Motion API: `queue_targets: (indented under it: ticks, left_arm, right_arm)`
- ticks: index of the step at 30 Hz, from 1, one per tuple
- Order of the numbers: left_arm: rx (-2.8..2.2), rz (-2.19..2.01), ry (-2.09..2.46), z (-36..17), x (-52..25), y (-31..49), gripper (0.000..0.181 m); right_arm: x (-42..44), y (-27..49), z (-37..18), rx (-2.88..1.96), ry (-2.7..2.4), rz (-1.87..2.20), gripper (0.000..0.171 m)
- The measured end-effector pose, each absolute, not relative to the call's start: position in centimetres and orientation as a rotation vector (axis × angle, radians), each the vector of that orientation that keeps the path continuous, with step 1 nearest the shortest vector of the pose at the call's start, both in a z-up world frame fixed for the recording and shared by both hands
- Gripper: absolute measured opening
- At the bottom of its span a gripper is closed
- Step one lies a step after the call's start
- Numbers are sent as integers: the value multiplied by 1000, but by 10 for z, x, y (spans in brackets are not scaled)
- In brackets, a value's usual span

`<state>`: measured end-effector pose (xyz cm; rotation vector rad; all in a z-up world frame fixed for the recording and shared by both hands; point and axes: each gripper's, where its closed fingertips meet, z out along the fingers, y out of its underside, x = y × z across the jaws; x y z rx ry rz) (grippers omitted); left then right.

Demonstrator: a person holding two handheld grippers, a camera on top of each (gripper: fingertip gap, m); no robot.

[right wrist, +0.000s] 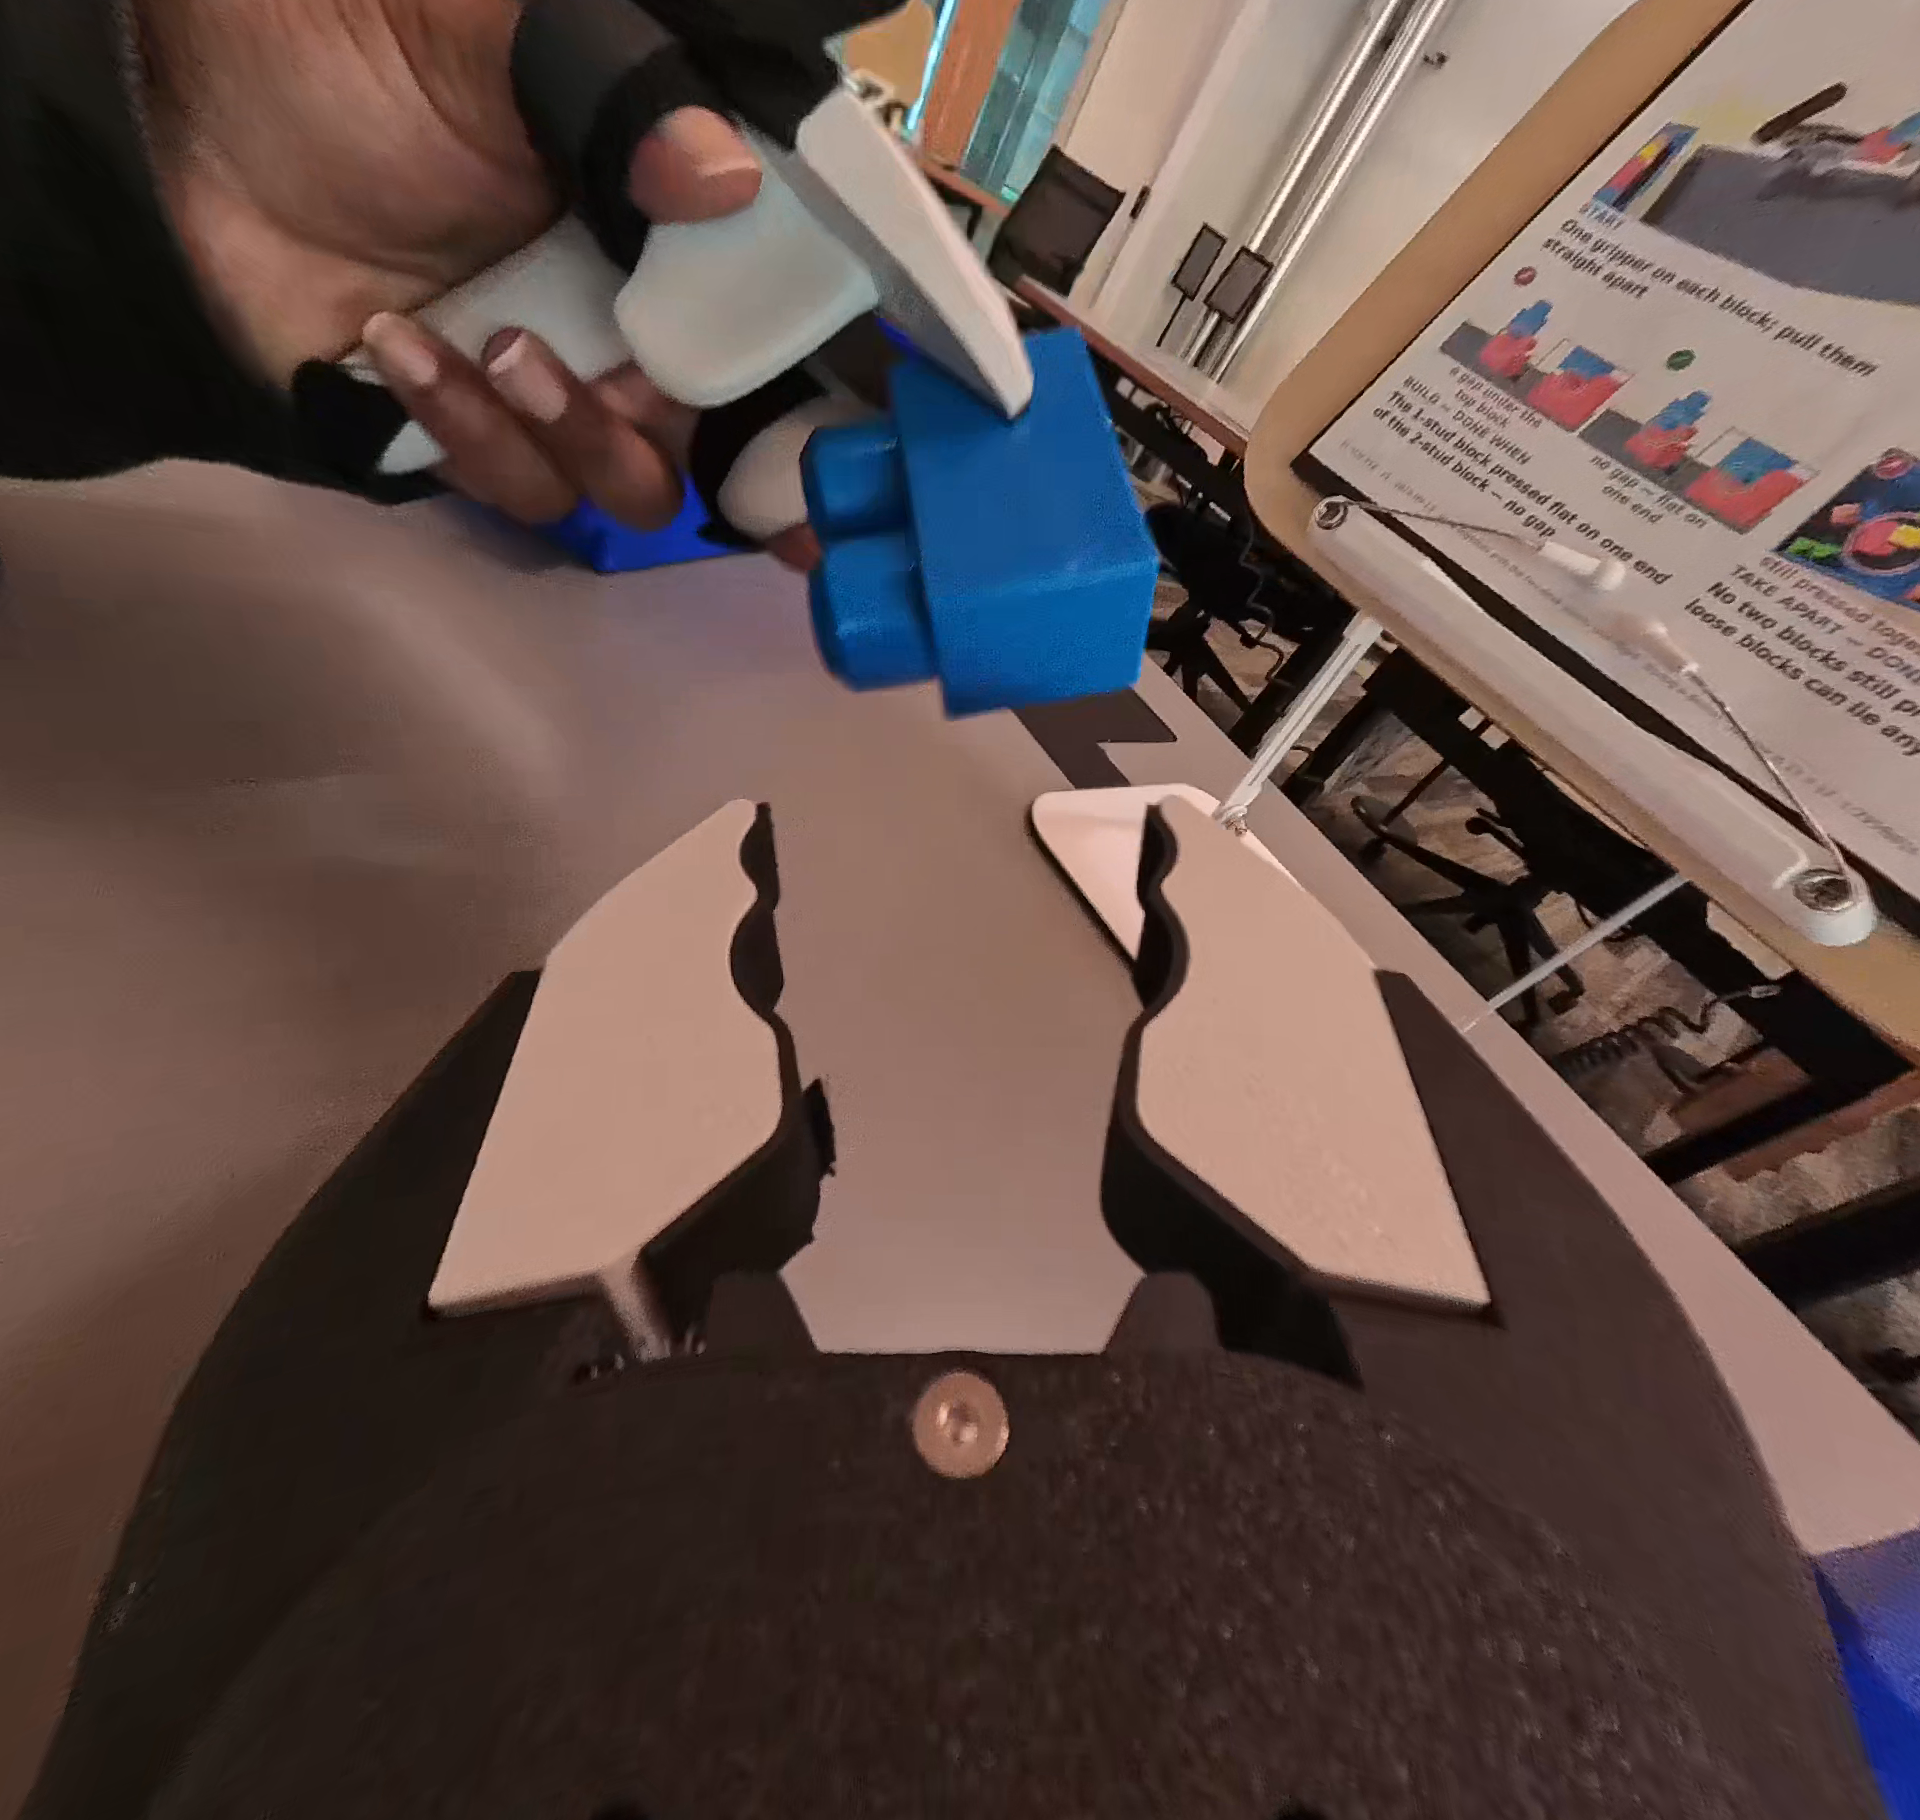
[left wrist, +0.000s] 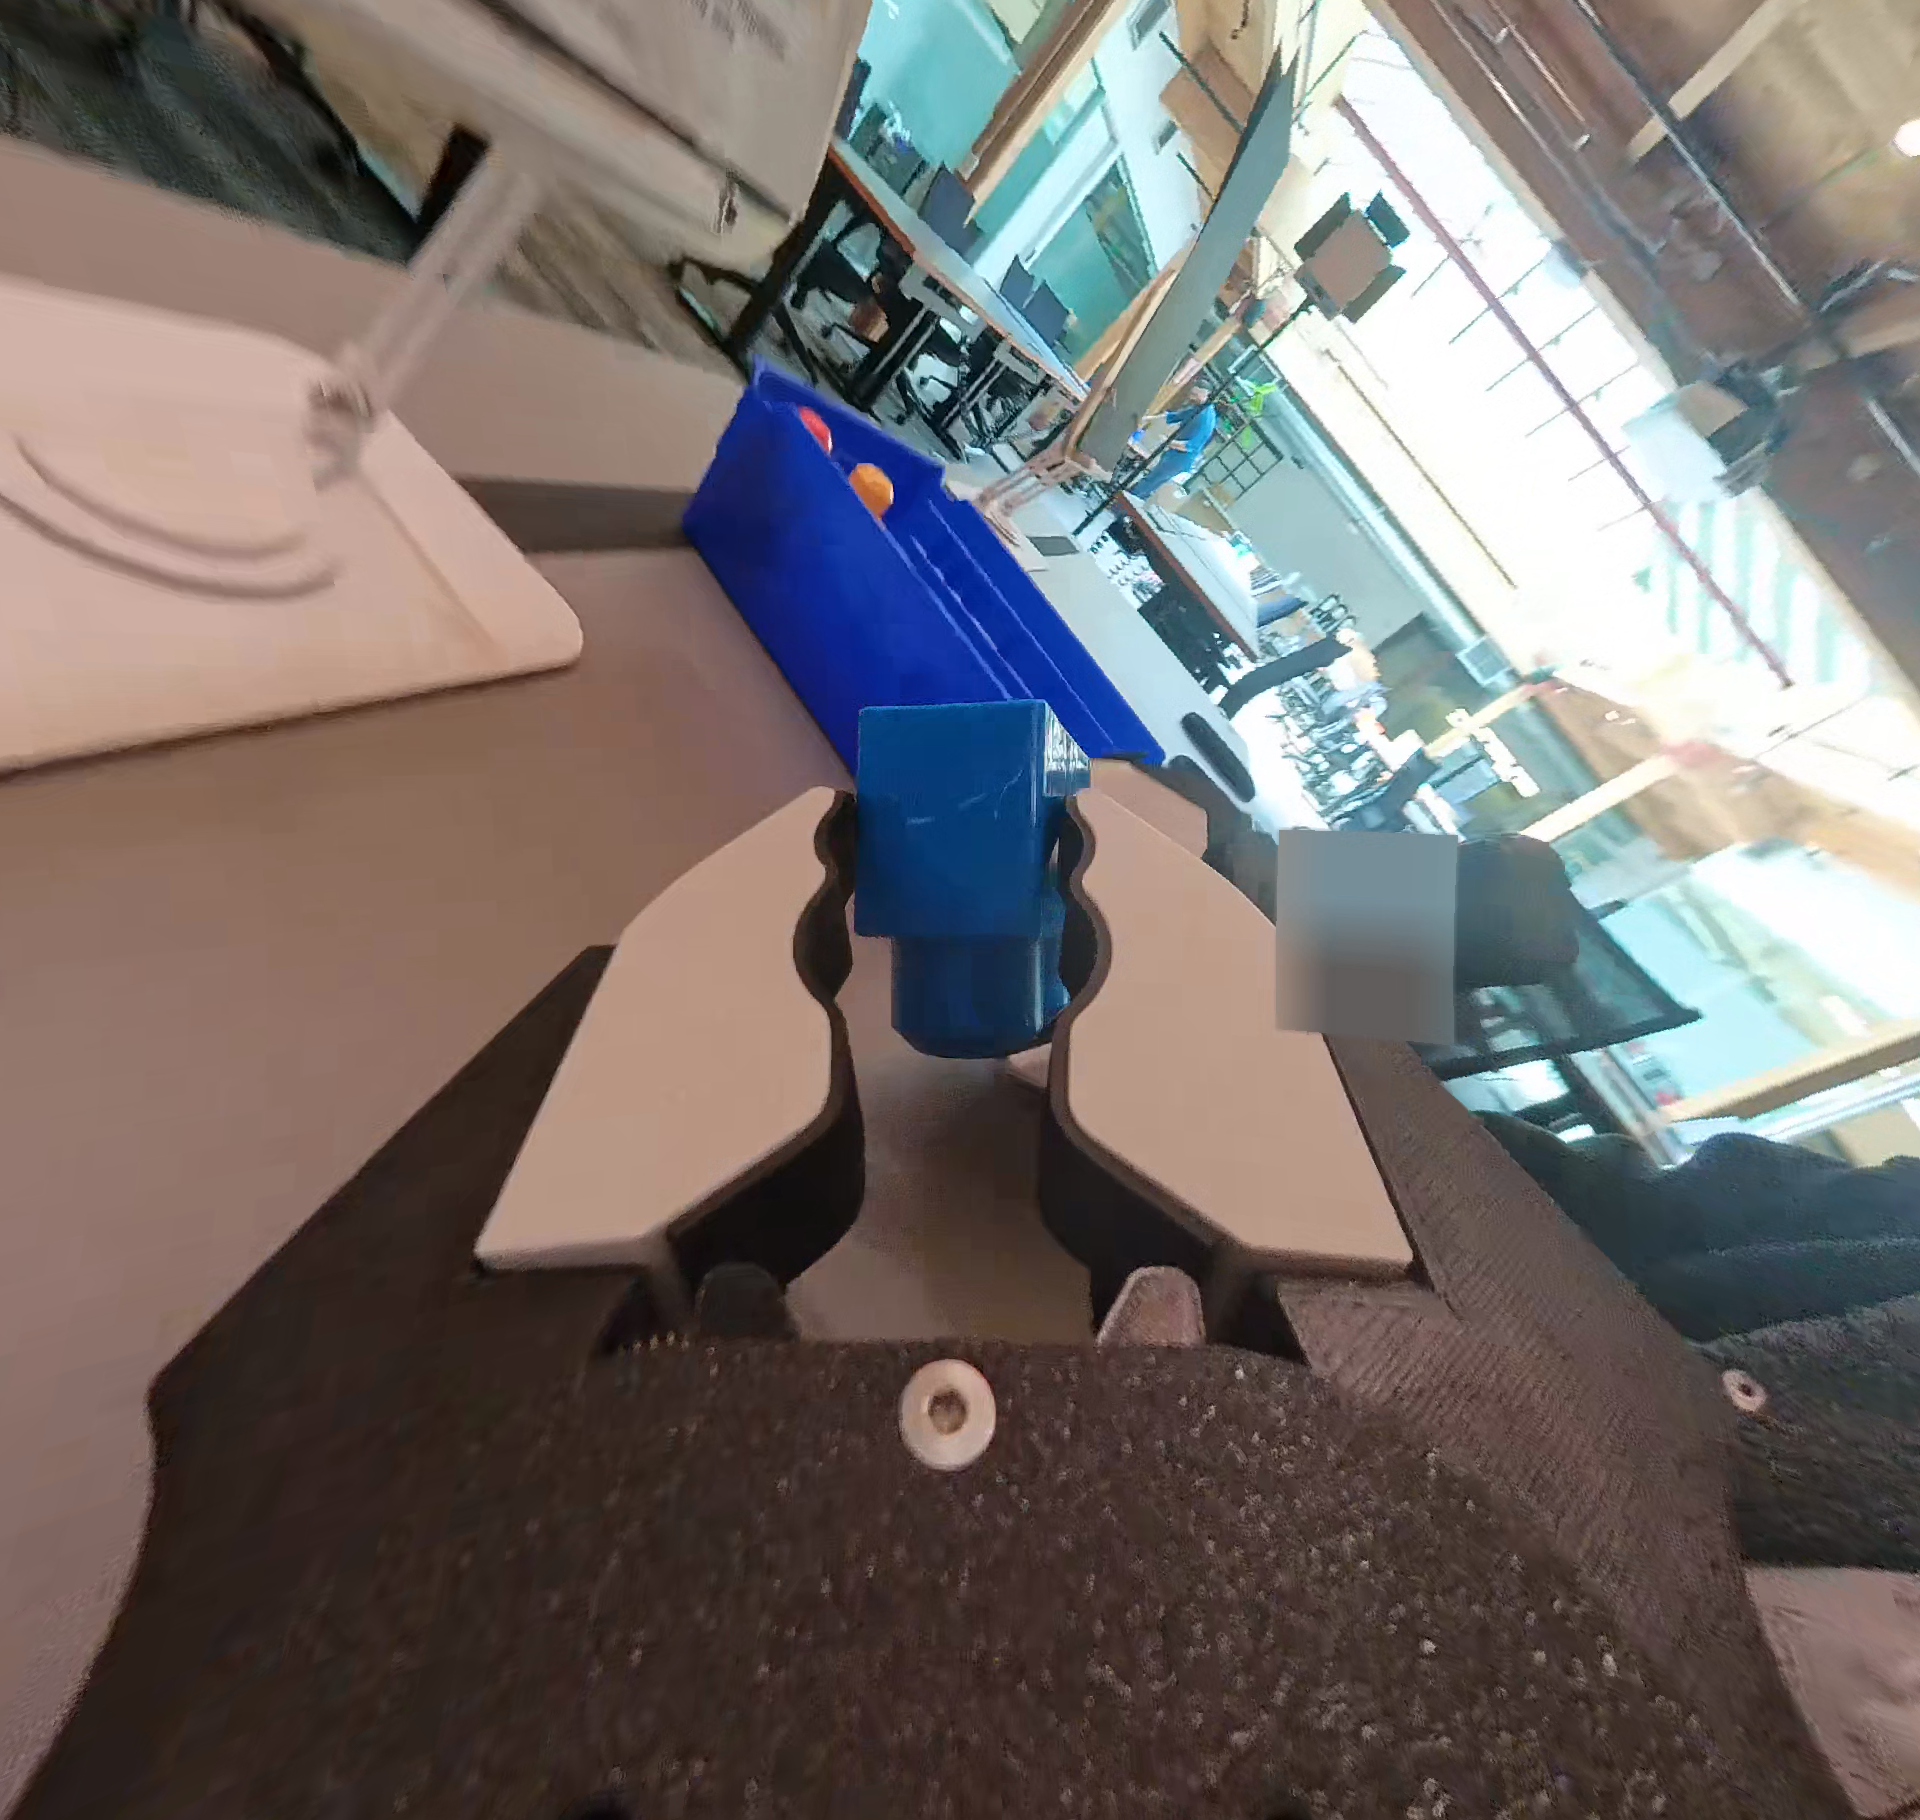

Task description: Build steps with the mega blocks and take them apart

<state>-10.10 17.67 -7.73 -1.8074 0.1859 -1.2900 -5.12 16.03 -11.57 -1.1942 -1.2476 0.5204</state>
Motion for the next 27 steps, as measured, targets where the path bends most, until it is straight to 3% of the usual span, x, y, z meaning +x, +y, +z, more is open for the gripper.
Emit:
queue_targets:
  ticks: [7,9,16,21,27]
  left_arm:
    - [-1865,-1441,127,-108,-76,167,38]
    - [-1856,-1445,120,-109,-72,167,38]
    - [-1739,-1445,192,-97,-71,165,42]
    - [-1597,-1042,518,-75,-78,158,72]
    - [-1530,-478,951,-104,-67,149,82]
  right_arm:
    - [-61,152,-130,-1141,-1349,445,79]
    - [-60,153,-127,-1124,-1321,431,69]
    - [-57,147,-117,-1268,-1247,786,64]
    - [-40,158,-102,-1409,-1088,1179,63]
    - [-34,148,-103,-1537,-1082,1555,63]
